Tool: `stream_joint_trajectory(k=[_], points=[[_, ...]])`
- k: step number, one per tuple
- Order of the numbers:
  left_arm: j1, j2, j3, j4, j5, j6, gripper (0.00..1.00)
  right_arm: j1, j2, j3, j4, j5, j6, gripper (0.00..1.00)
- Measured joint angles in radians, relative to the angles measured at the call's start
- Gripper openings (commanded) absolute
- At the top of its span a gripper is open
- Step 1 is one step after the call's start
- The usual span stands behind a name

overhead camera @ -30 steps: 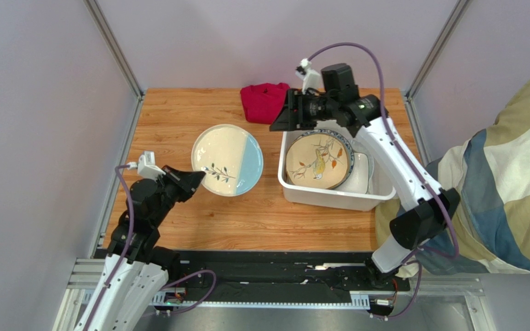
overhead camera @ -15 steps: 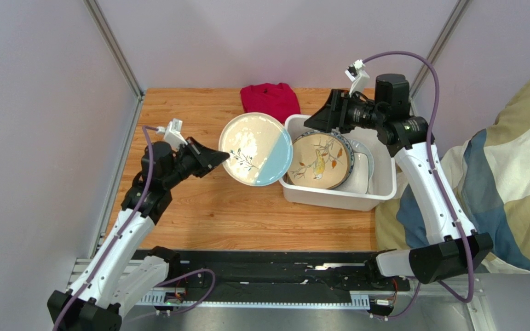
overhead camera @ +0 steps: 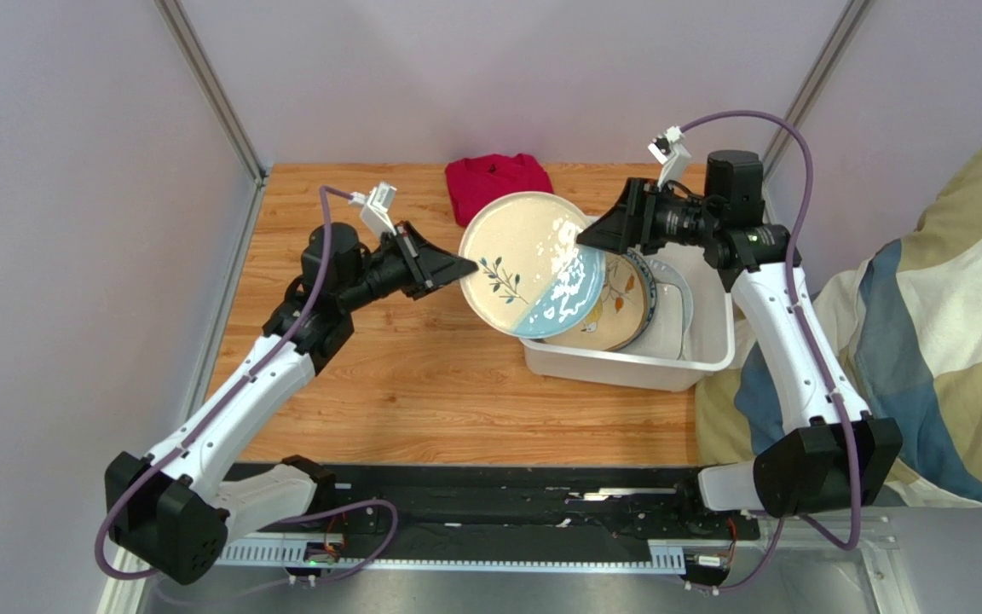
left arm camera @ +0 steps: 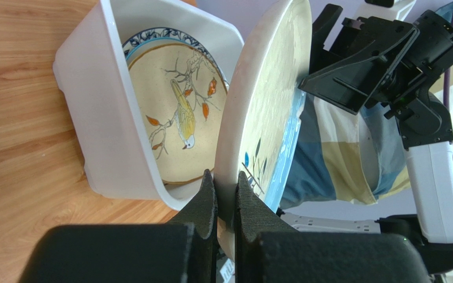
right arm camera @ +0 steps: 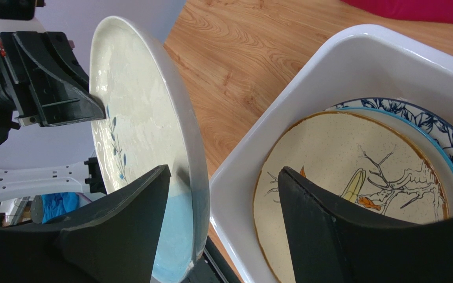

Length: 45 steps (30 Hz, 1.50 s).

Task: Place the plates into the plastic bin on the countertop
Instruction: Place the plate in the plastic bin.

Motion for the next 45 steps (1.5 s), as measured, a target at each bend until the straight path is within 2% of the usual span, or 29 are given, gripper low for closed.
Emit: stream_joint_trajectory(k=[5, 8, 9, 11, 12, 14, 15, 16, 18, 19, 22, 25, 30, 33, 39, 45], points=[[-0.016, 0.04, 0.019, 0.016, 0.01, 0.001, 0.0, -0.016, 0.0, -0.04, 0.057, -0.116, 0.003, 0.62], [-0.027, 0.066, 0.028, 0.042, 0.013, -0.001, 0.0, -0.016, 0.0, -0.047, 0.075, -0.192, 0.008, 0.44], [-0.032, 0.076, 0.032, 0.047, 0.013, 0.001, 0.0, -0.015, 0.0, -0.047, 0.08, -0.211, 0.007, 0.29], [-0.036, 0.09, 0.04, 0.061, 0.024, -0.003, 0.0, -0.021, 0.0, -0.05, 0.086, -0.212, 0.003, 0.07], [-0.037, 0.095, 0.043, 0.069, 0.026, 0.005, 0.0, -0.032, 0.0, -0.053, 0.085, -0.228, 0.025, 0.0], [-0.033, 0.109, 0.044, 0.074, 0.024, 0.016, 0.01, -0.048, -0.004, -0.053, 0.083, -0.279, 0.059, 0.0], [-0.03, 0.117, 0.045, 0.08, 0.029, 0.017, 0.1, -0.05, -0.008, -0.053, 0.083, -0.276, 0.061, 0.0], [-0.03, 0.128, 0.05, 0.082, 0.034, 0.018, 0.46, -0.052, -0.008, -0.053, 0.082, -0.273, 0.066, 0.0], [-0.03, 0.149, 0.069, 0.076, 0.032, 0.027, 0.78, -0.065, -0.008, -0.053, 0.079, -0.269, 0.081, 0.0], [-0.034, 0.167, 0.091, 0.066, 0.026, 0.025, 0.99, -0.068, -0.007, -0.053, 0.077, -0.256, 0.078, 0.0], [-0.037, 0.192, 0.154, 0.019, 0.006, 0.056, 1.0, -0.1, 0.006, -0.056, 0.061, -0.213, 0.082, 0.0], [-0.009, 0.183, 0.193, -0.004, 0.007, 0.082, 1.0, -0.183, 0.035, -0.056, 0.043, -0.167, 0.087, 0.0], [0.117, 0.15, 0.196, -0.072, 0.003, 0.131, 1.0, -0.294, 0.076, -0.056, 0.015, -0.074, 0.078, 0.0], [0.174, 0.125, 0.196, -0.15, -0.023, 0.188, 1.0, -0.308, 0.089, -0.056, -0.023, -0.05, 0.06, 0.0], [0.219, 0.059, 0.216, -0.306, -0.072, 0.319, 1.0, -0.307, 0.106, -0.06, -0.117, -0.011, 0.008, 0.0], [0.298, 0.007, 0.23, -0.369, -0.082, 0.388, 1.0, -0.306, 0.105, -0.092, -0.134, -0.009, -0.012, 0.0]])
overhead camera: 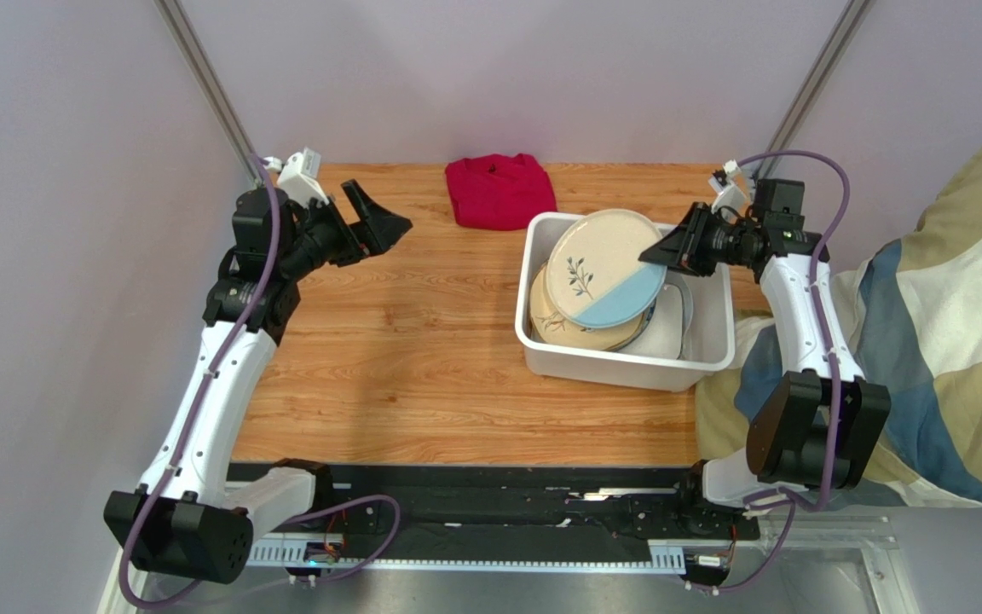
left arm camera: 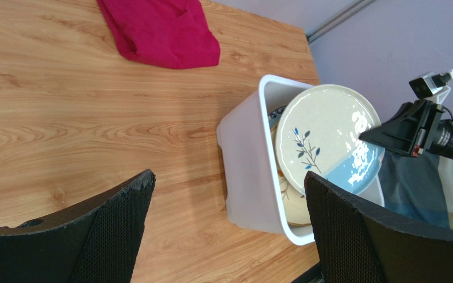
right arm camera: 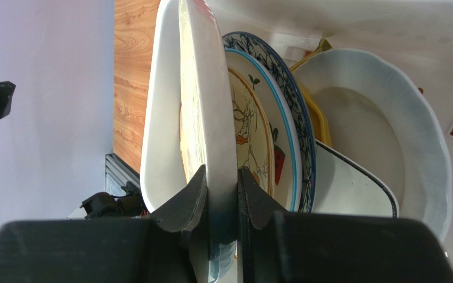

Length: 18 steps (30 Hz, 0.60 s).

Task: Place the plates into the plastic bin on the countertop
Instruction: Place the plate in the plastic bin.

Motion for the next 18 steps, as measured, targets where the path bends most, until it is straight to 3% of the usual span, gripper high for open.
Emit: stream_joint_trajectory(k=[11, 12, 13, 16, 18], points=[[0.032, -0.005, -0.003, -0.016, 0.026, 0.015, 1.0, 0.073, 0.0, -0.056, -0.008, 0.003, -0.029, 0.02], [0.032, -0.006, -0.003, -0.017, 0.026, 0.016, 1.0, 0.073, -0.001, -0.06, -0.008, 0.003, -0.029, 0.06], [0.033, -0.006, -0.003, -0.018, 0.027, 0.018, 1.0, 0.073, -0.003, -0.063, -0.008, 0.002, -0.029, 0.18], [0.033, -0.008, -0.003, -0.023, 0.03, 0.026, 1.0, 0.074, -0.006, -0.067, -0.018, 0.012, -0.033, 0.42], [0.035, -0.008, -0.003, -0.028, 0.03, 0.036, 1.0, 0.084, -0.01, -0.067, -0.042, 0.068, -0.048, 0.49]])
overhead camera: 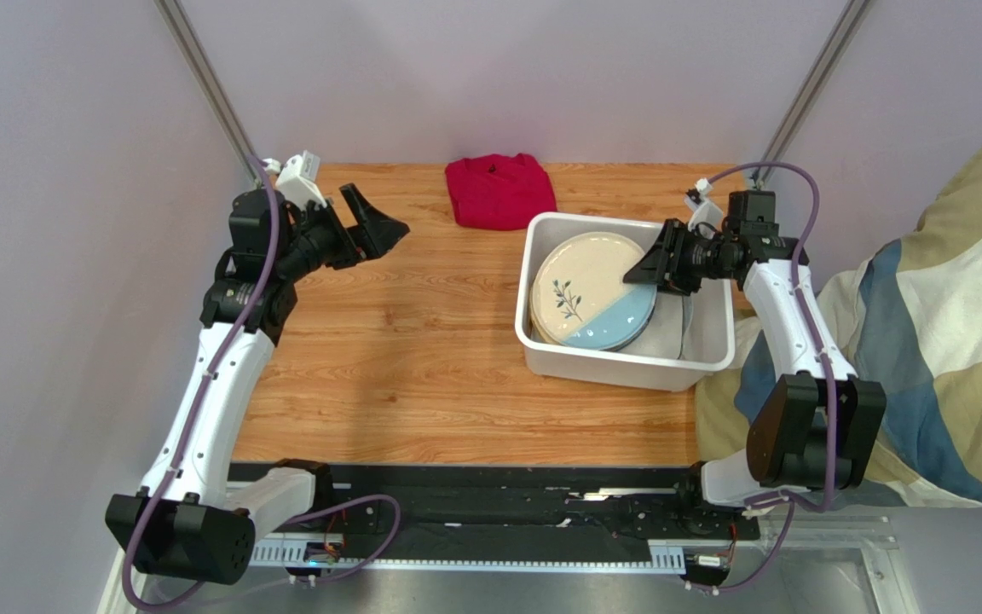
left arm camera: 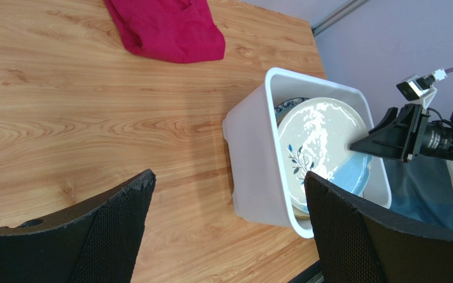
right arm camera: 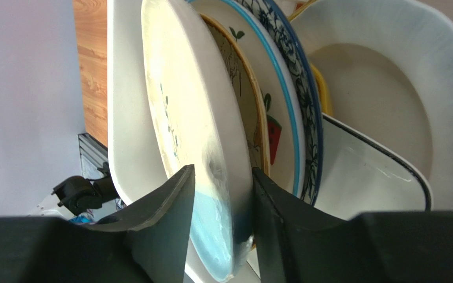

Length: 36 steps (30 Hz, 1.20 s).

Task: Place the plates into the plastic bin on the countertop
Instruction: Place the plate in the plastic bin, then reset both arms

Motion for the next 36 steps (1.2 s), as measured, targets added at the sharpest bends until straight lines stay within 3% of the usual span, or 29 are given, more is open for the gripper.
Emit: stream_joint_trajectory(k=[7, 25, 32, 36], points=[[0.006, -0.004, 0.0, -0.028, -0.017, 0.038, 1.0, 0.027, -0.055, 0.0, -0.062, 0.108, -0.017, 0.68], [0.018, -0.055, 0.005, -0.105, -0.077, 0.099, 1.0, 0.065, -0.162, 0.149, -0.21, 0.403, -0.036, 0.72], [0.018, -0.124, 0.064, -0.179, -0.165, 0.116, 1.0, 0.182, -0.329, 0.16, -0.19, 0.512, -0.032, 0.72], [0.018, -0.192, 0.09, -0.202, -0.213, 0.128, 1.0, 0.189, -0.481, 0.114, -0.093, 0.565, -0.032, 0.73]])
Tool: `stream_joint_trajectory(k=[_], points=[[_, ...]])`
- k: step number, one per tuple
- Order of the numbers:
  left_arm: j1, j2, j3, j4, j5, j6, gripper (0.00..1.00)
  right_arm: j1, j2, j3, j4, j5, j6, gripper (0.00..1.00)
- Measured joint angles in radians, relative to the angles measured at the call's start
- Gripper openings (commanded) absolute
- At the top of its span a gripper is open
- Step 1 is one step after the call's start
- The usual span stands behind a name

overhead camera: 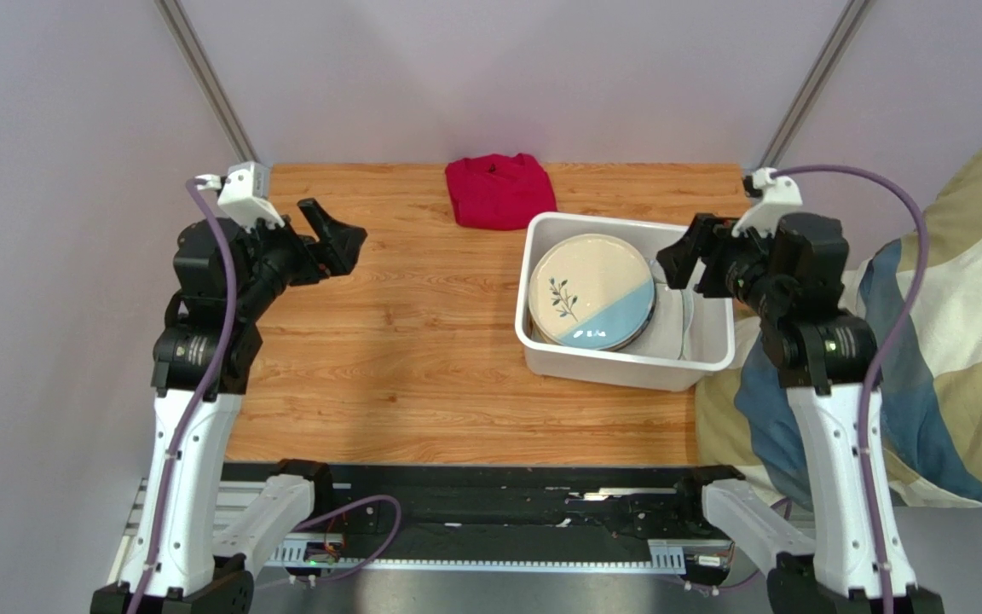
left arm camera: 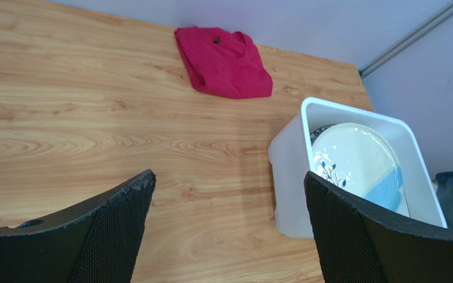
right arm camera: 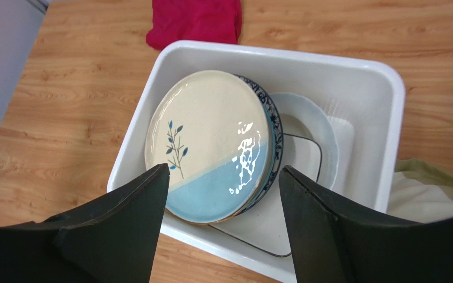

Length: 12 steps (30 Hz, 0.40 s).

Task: Place the plates into the plastic bin on the countertop
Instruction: Reset both arms

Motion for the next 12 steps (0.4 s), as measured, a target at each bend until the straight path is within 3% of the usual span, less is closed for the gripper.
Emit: stream_joint_trajectory(k=[6, 12], points=[[0.0, -0.093, 0.0, -0.039, -0.055, 0.007, 1.0, 0.0, -0.219, -0.138, 0.131, 0.088, 0.0, 0.73], [0.0, -0.11, -0.001, -0.055, -0.071, 0.007, 1.0, 0.0, -0.235, -0.18, 0.17, 0.132, -0.003, 0.73]])
